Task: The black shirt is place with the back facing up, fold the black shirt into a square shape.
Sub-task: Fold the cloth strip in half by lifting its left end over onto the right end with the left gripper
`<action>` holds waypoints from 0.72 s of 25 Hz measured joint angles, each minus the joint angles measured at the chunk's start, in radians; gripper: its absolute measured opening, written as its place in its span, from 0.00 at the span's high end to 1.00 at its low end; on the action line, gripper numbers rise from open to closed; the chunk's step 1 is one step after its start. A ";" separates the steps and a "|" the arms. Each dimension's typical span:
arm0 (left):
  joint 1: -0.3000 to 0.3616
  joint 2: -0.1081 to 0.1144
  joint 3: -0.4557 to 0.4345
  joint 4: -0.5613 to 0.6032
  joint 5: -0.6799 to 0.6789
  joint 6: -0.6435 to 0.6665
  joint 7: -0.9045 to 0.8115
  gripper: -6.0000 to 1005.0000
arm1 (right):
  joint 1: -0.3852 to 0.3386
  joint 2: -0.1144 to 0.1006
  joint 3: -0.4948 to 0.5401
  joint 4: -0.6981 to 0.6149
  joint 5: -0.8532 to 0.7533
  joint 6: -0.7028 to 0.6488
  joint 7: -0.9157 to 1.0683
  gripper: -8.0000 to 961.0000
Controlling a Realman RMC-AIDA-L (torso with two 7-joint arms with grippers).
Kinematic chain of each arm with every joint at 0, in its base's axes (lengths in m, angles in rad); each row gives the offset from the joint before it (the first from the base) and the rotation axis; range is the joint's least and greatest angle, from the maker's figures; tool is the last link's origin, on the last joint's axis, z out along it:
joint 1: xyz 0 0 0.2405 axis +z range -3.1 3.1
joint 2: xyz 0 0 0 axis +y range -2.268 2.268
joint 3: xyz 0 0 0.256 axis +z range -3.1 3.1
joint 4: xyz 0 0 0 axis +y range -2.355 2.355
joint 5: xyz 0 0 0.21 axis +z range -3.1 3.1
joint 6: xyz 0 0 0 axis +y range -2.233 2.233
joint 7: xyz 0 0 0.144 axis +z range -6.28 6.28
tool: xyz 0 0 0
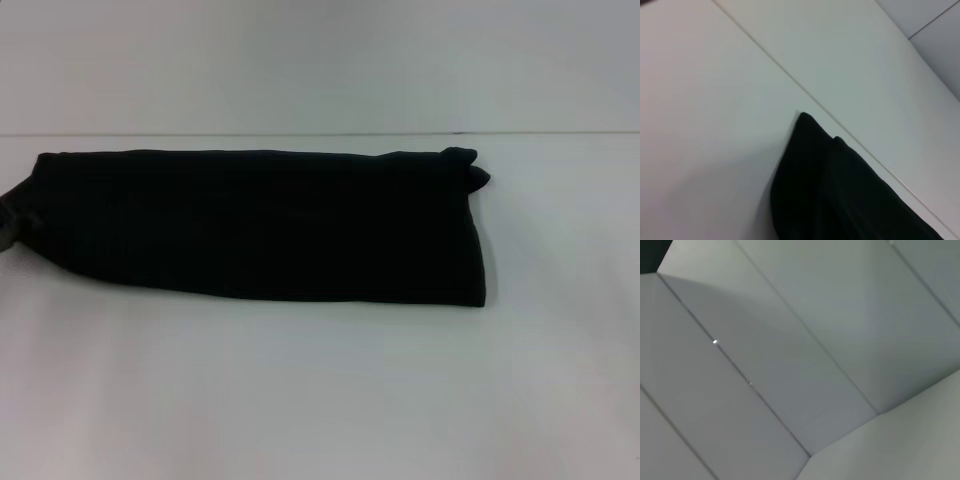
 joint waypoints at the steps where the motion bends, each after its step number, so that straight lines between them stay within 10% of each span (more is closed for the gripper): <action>1: 0.000 0.000 0.000 0.000 0.000 0.000 0.000 0.95 | -0.008 -0.002 0.009 0.000 0.000 -0.001 0.000 0.10; 18: -0.169 -0.012 0.048 0.096 -0.082 0.331 -0.090 0.95 | -0.007 0.009 0.010 0.008 -0.006 0.021 -0.025 0.10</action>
